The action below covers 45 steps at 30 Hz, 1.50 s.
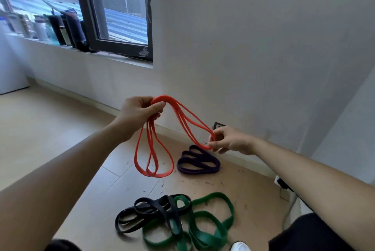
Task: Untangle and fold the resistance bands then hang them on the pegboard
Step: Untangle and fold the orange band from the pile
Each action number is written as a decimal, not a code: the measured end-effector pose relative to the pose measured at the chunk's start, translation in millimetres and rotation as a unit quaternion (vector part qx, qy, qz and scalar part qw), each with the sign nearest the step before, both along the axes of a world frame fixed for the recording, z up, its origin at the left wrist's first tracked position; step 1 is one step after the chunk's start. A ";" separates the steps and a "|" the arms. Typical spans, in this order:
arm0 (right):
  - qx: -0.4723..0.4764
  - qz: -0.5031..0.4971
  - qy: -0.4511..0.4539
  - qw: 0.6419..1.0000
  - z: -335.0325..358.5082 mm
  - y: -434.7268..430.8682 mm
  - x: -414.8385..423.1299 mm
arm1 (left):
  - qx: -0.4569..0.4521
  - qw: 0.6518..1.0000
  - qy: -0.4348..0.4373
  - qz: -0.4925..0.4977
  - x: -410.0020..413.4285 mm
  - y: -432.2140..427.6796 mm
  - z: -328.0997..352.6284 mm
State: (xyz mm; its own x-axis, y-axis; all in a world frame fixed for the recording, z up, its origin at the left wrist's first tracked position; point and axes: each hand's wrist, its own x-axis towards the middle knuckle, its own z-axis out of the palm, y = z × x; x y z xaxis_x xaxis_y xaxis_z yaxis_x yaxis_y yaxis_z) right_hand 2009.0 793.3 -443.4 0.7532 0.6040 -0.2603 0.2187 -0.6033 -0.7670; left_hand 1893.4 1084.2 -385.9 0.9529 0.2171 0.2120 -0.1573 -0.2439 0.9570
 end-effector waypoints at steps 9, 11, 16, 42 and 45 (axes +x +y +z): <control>0.097 0.092 -0.146 0.980 53.3 82.9 -44.9 | 0.186 0.973 0.017 -0.139 -16.1 0.5 5.8; 0.108 0.119 -0.168 0.973 63.3 98.4 -54.9 | 0.198 0.970 0.017 -0.141 -18.7 3.7 6.3; 0.086 0.119 -0.210 0.966 80.4 101.2 -58.0 | 0.230 0.965 0.024 -0.125 -22.8 12.2 6.5; 0.134 0.095 -0.182 0.970 72.9 77.5 -52.6 | 0.089 0.990 0.002 -0.108 -13.4 -8.0 -5.6; 0.168 0.083 -0.179 0.966 76.6 74.7 -52.0 | 0.061 0.991 0.006 -0.118 -14.0 -8.3 -9.1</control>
